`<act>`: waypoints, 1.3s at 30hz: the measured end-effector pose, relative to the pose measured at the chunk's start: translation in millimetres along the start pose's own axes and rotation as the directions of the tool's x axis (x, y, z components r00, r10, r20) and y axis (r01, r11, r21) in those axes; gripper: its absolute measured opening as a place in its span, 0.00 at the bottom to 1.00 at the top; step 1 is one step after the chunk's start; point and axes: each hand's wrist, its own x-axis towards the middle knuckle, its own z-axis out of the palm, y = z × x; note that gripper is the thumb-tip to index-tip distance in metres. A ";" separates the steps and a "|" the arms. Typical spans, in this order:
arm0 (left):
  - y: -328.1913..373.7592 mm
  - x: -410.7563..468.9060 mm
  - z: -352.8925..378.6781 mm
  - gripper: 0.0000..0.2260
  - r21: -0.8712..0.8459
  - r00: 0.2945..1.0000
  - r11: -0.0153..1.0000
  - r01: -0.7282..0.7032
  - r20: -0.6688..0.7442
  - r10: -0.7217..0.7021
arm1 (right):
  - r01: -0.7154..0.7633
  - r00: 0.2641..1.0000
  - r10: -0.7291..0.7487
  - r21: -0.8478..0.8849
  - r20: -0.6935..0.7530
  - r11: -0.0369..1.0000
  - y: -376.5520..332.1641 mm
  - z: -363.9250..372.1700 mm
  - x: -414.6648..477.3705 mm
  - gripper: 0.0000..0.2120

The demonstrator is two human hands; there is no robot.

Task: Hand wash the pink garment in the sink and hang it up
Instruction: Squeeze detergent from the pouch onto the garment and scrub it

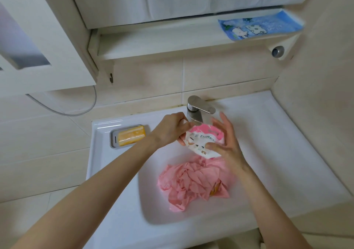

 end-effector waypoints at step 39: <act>-12.9 3.8 -23.3 0.20 0.218 0.973 0.971 0.098 0.182 -0.139 | 0.062 0.990 0.034 -0.635 0.139 0.770 -28.4 36.1 30.9 0.16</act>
